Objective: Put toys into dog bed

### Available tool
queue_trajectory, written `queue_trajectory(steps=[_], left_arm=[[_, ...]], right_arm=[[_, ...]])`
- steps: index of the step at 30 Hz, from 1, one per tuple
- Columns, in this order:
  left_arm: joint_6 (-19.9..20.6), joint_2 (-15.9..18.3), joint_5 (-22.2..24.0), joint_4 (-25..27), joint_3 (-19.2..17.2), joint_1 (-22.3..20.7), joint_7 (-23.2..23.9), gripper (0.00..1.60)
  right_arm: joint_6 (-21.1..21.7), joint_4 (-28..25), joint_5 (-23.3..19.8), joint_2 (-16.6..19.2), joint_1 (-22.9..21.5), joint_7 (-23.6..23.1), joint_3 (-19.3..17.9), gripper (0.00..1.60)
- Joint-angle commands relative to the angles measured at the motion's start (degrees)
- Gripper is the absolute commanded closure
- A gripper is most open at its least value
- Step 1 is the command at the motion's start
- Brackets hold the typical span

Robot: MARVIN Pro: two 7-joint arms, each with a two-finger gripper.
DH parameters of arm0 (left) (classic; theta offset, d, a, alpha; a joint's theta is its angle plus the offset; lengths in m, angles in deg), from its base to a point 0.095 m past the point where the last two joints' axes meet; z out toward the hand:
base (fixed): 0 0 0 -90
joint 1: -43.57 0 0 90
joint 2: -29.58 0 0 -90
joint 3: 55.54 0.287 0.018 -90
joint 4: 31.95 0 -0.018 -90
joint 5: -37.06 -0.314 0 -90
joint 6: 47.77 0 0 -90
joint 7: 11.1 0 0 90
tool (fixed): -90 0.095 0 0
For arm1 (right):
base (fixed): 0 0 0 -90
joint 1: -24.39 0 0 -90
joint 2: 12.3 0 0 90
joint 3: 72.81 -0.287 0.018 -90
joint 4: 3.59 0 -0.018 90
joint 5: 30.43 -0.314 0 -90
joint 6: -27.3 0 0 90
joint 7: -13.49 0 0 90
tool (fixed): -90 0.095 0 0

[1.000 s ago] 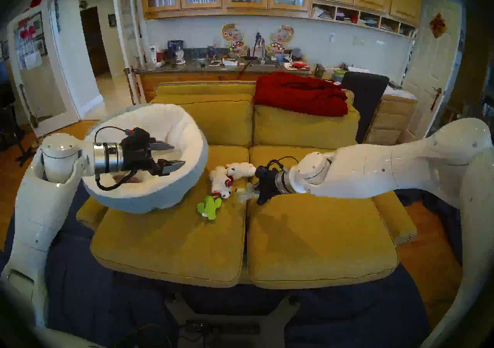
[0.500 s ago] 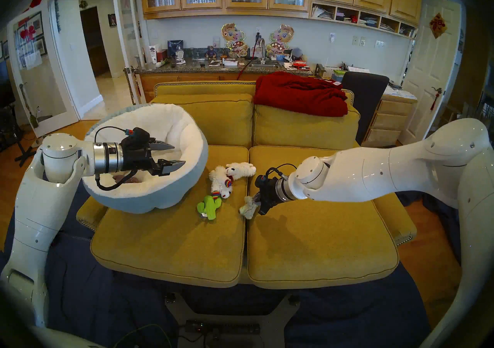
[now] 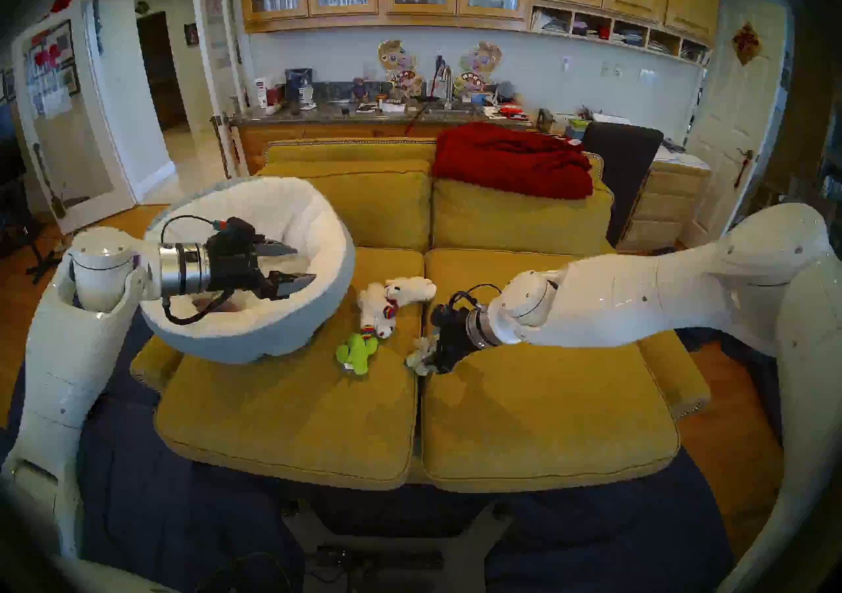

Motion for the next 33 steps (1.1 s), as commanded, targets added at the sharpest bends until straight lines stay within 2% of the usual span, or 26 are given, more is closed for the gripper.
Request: queue_trajectory(steps=[1, 6, 10, 15, 22, 23, 25, 26, 27, 28, 33], left_arm=[[-0.33, 0.04, 0.49, 1.04, -1.10, -1.64, -0.09, 0.00], [-0.33, 0.04, 0.48, 1.04, -1.09, -1.63, -0.10, 0.00], [-0.33, 0.04, 0.48, 1.04, -1.09, -1.63, -0.10, 0.00], [-0.33, 0.04, 0.49, 1.04, -1.10, -1.63, -0.10, 0.00], [-0.33, 0.04, 0.49, 1.04, -1.10, -1.63, -0.10, 0.00], [-0.33, 0.04, 0.50, 1.04, -1.10, -1.63, -0.10, 0.00], [-0.33, 0.04, 0.50, 1.04, -1.10, -1.63, -0.10, 0.00], [-0.33, 0.04, 0.50, 1.04, -1.10, -1.63, -0.10, 0.00], [-0.33, 0.04, 0.50, 1.04, -1.10, -1.63, -0.10, 0.00], [-0.33, 0.04, 0.50, 1.04, -1.10, -1.63, -0.10, 0.00], [-0.33, 0.04, 0.49, 1.04, -1.10, -1.63, -0.10, 0.00]], right_arm=[[-0.36, 1.92, 0.13, -1.45, -0.65, -0.01, -1.06, 0.04], [-0.03, 6.22, 0.52, -4.52, 1.13, -0.42, -1.01, 0.00], [-0.29, 9.26, 1.14, -6.34, 2.58, 0.45, -0.98, 0.00], [-1.02, 13.71, 1.24, -7.92, 4.28, -0.77, -1.07, 0.00], [-1.48, 15.80, 2.31, -9.22, 5.71, -1.60, -0.62, 0.02], [-1.56, 15.90, 2.48, -9.36, 5.92, -1.70, -0.57, 0.18], [-1.69, 15.96, 2.65, -9.51, 6.28, -1.68, -0.58, 0.75], [-1.75, 16.01, 2.71, -9.55, 6.43, -1.68, -0.61, 1.10], [-1.84, 16.08, 2.77, -9.58, 6.57, -1.72, -0.65, 1.29], [-1.91, 16.11, 2.82, -9.59, 6.67, -1.75, -0.68, 1.60], [-2.78, 13.04, 3.22, -7.74, 5.57, -1.06, -0.88, 1.60]])
